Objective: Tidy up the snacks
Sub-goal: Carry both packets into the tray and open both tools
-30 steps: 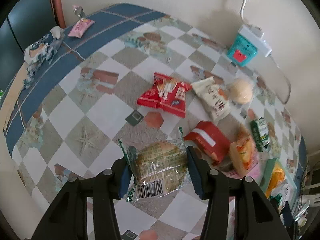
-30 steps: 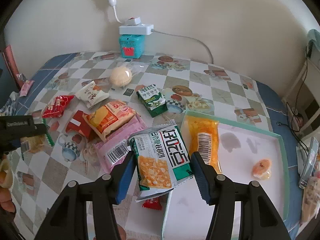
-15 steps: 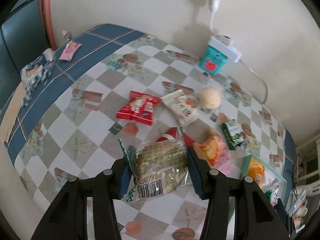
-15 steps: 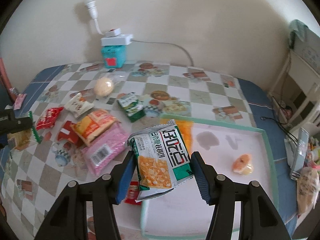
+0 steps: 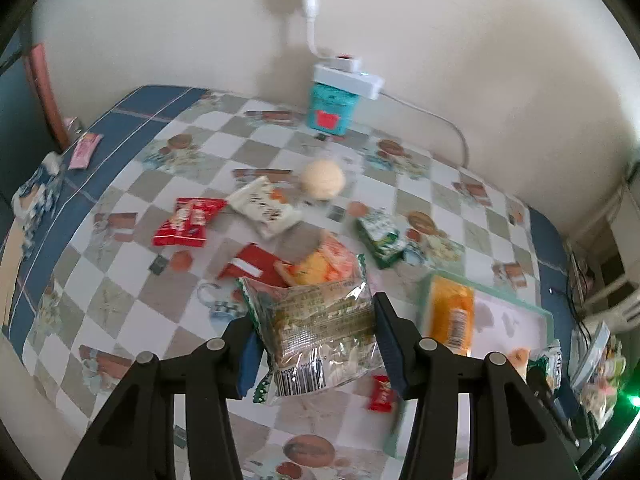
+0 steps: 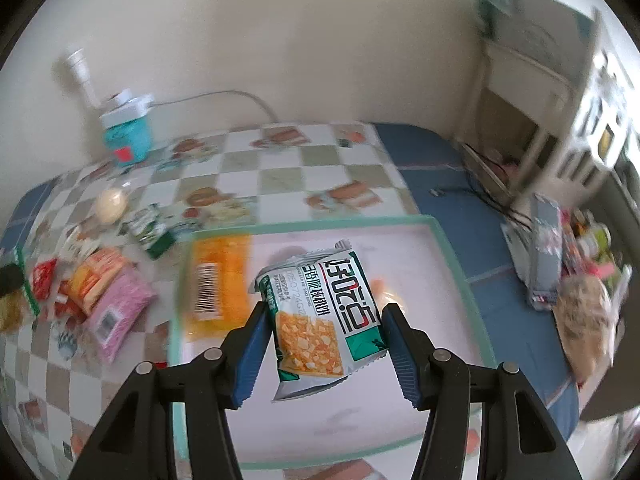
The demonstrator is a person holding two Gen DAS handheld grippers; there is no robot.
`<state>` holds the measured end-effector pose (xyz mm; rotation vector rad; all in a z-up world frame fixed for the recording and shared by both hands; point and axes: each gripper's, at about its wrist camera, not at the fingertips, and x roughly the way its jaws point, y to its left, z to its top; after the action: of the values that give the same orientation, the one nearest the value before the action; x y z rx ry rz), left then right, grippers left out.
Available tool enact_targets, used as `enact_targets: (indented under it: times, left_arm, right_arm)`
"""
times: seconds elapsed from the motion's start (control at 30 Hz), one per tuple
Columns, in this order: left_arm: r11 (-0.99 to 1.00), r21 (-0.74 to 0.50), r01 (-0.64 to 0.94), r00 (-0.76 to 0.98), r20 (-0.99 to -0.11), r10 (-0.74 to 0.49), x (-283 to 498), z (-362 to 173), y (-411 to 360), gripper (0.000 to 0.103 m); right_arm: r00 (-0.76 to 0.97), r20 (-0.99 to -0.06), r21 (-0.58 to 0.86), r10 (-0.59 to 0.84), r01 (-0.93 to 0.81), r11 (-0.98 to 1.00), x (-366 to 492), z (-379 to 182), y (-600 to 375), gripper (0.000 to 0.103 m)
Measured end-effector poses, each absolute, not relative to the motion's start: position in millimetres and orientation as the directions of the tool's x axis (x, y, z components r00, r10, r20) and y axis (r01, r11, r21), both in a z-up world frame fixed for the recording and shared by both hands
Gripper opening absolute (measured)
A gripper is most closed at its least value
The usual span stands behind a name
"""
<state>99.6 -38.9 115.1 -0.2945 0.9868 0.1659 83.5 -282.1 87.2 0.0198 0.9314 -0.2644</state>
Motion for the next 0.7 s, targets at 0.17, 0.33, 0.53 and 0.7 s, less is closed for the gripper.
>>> enact_targets:
  times: [0.17,0.33,0.53,0.7]
  left_arm:
    - [0.971,-0.146,-0.189,0.542,-0.840,-0.021,101,117,-75,0.053]
    - [0.989,-0.117,-0.093,0.537,-0.842,-0.049,98,117,-117,0.053]
    - [0.998,-0.063,0.026,0.513,-0.855,-0.067,93,107,-166,0.053]
    - [0.996,-0.024,0.087,0.475,-0.878,-0.063,91,90,-194,0.053]
  right_arm:
    - [0.537,-0.801,-0.091,-0.264,0.327,0.941,75,86,-317,0.059]
    - [0.501,-0.809,-0.091,-0.306,0.407,0.909,65,85,-346,0.060]
    - [0.446,-0.827,-0.106,-0.342,0.474,0.874,58,76,-371,0.060]
    - [0.408,-0.846,-0.102,-0.343,0.507,0.856,54,65,-388,0.060]
